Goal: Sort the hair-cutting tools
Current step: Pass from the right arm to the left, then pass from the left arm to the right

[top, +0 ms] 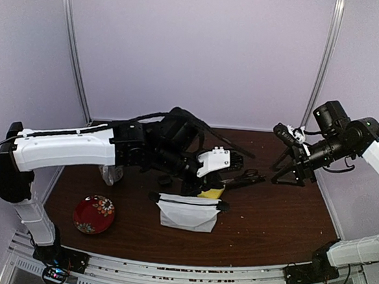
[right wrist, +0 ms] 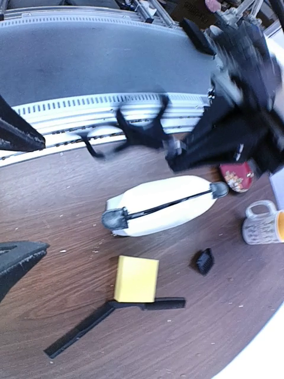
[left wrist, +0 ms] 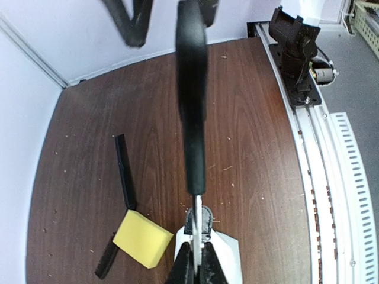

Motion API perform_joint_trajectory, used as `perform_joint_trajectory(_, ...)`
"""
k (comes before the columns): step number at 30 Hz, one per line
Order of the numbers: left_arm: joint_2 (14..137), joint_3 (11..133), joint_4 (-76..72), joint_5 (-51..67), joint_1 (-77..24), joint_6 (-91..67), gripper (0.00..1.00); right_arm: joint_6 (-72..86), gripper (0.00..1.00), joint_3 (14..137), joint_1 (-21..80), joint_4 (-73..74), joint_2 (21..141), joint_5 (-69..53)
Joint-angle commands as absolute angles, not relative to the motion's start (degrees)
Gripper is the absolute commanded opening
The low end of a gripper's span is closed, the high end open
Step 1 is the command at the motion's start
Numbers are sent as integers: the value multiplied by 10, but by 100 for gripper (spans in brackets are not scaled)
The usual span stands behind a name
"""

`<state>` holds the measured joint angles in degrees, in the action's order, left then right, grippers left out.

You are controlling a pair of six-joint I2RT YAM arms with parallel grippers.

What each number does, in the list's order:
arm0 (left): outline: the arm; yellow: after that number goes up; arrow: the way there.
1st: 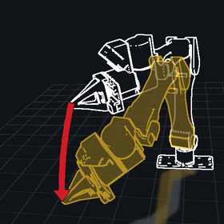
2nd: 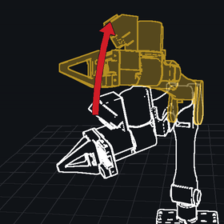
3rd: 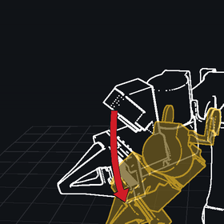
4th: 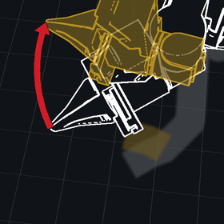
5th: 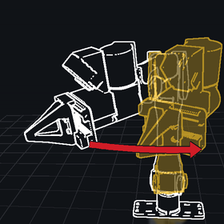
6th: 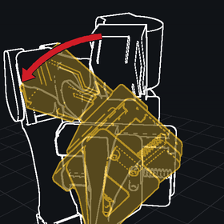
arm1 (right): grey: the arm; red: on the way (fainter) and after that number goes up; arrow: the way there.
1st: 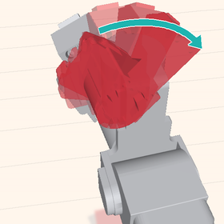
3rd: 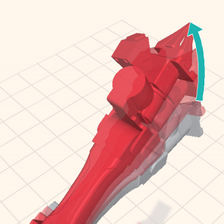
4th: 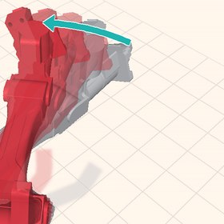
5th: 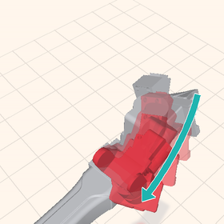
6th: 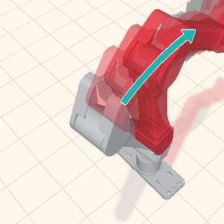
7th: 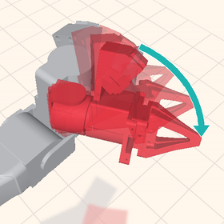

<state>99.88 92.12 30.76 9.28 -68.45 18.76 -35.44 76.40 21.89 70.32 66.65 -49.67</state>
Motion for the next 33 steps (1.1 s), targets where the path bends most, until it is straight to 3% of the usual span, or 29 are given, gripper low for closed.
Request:
perform_joint_trajectory(1,973,849,232,169,-663,95,0,-368,55,746,228,652,648,-559)
perform_joint_trajectory(14,962,830,196,193,-661,76,0,-332,52,807,315,644,726,-531)
perform_joint_trajectory(18,962,831,196,193,-661,76,0,-337,33,808,330,653,736,-530)
perform_joint_trajectory(27,962,831,193,191,-661,74,0,-336,4,803,335,651,737,-525)
perform_joint_trajectory(30,962,835,190,186,-661,66,22,-331,0,799,335,643,734,-520)
perform_joint_trajectory(33,959,836,179,190,-661,61,31,-330,0,800,335,644,735,-516)
